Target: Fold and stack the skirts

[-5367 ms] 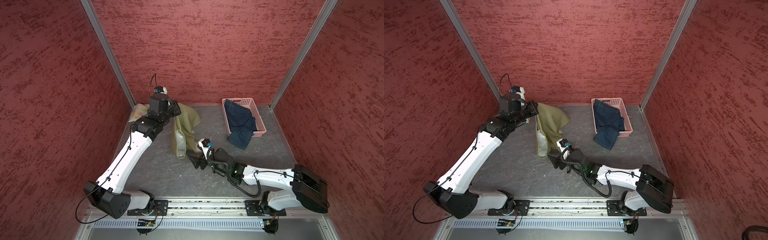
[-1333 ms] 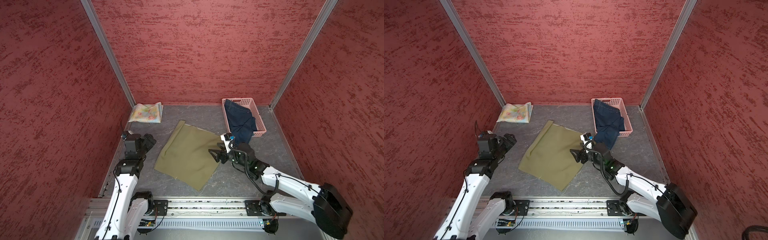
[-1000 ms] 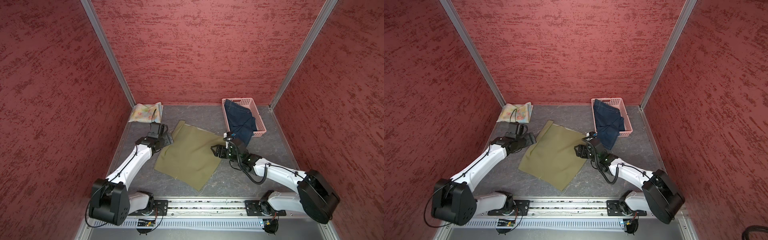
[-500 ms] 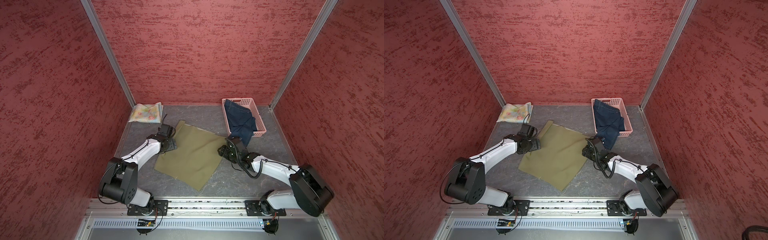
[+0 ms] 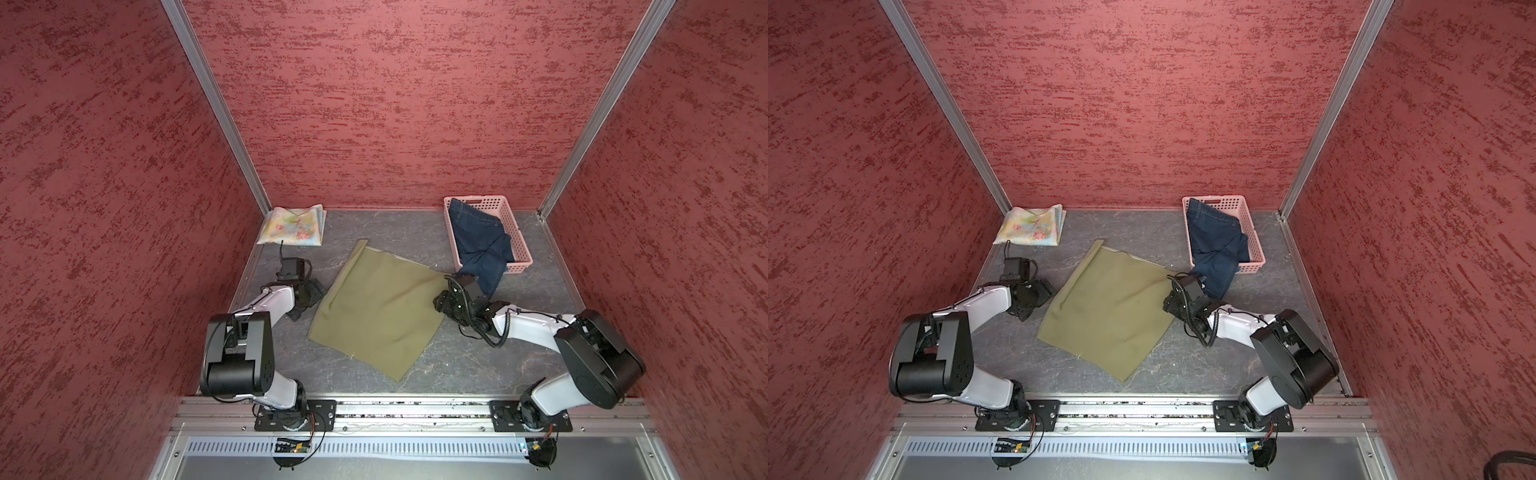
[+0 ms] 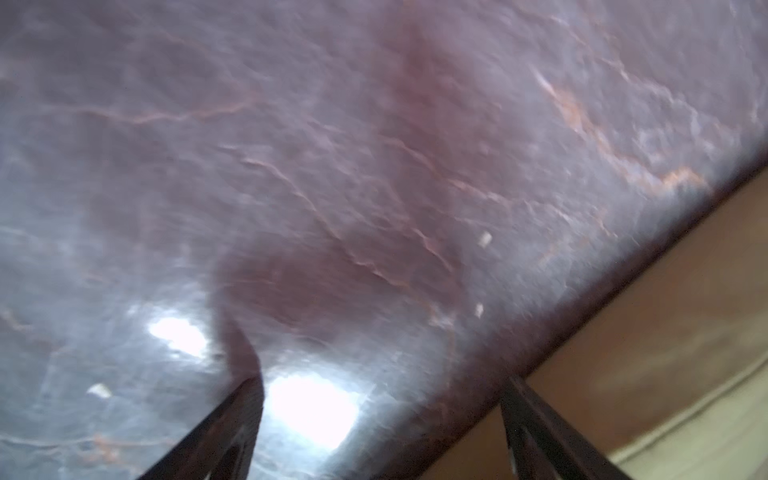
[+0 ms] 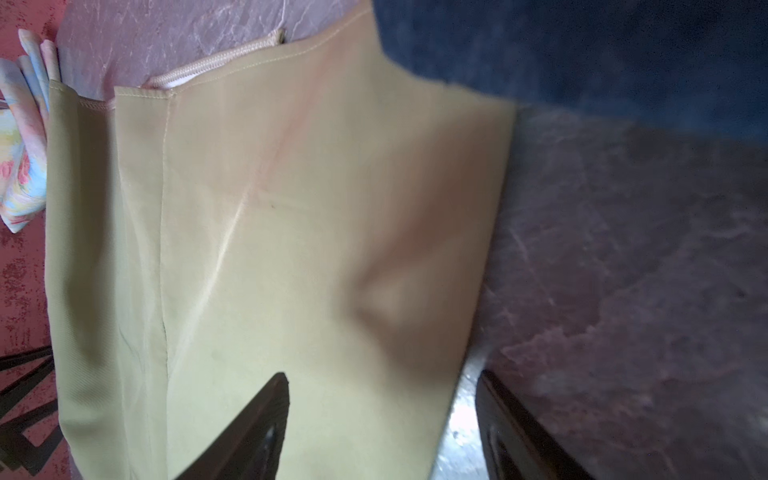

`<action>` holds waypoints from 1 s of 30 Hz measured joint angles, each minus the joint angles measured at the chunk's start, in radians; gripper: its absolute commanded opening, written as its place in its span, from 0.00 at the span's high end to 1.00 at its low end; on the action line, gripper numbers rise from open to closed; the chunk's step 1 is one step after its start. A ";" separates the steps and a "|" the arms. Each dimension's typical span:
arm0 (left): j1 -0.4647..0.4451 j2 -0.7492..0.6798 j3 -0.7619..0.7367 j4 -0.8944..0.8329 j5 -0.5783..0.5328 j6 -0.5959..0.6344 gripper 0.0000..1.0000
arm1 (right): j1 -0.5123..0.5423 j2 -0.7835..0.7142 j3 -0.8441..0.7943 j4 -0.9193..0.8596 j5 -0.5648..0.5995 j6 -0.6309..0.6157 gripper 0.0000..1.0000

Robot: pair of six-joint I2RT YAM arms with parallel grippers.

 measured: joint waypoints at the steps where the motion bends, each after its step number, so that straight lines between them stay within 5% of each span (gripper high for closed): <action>1: 0.006 -0.001 0.000 0.013 0.008 -0.010 0.10 | -0.001 0.003 0.003 0.001 0.000 0.000 0.28; 9: -0.036 -0.055 0.032 0.052 0.043 -0.023 0.13 | -0.008 0.020 0.013 0.015 -0.001 -0.008 0.29; 15: -0.296 -0.064 0.193 0.103 0.040 0.101 0.13 | -0.018 0.039 0.019 0.044 -0.004 -0.011 0.29; 20: -0.399 0.071 0.304 0.151 0.060 0.132 0.13 | -0.023 0.047 0.023 0.052 -0.006 -0.016 0.30; 30: -0.435 0.411 0.517 0.099 0.082 0.089 0.11 | -0.027 0.077 0.025 0.113 -0.010 -0.026 0.31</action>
